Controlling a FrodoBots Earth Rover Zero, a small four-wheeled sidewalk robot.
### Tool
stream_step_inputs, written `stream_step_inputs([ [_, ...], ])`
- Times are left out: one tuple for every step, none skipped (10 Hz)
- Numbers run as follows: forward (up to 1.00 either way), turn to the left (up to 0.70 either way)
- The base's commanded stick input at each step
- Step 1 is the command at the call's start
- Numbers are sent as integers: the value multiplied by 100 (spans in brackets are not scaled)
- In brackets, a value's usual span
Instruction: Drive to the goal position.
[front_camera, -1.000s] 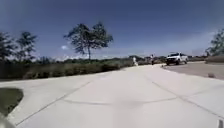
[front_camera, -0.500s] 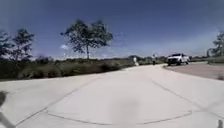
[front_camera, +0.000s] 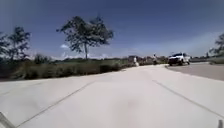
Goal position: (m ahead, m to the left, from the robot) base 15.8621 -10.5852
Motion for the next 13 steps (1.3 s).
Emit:
stream_step_inputs([
  [85,-34],
  [85,-34],
  [85,0],
  [85,0],
  [85,0],
  [85,0],
  [85,0],
  [85,0],
  [85,0],
  [85,0],
  [85,0],
  [85,0],
  [85,0],
])
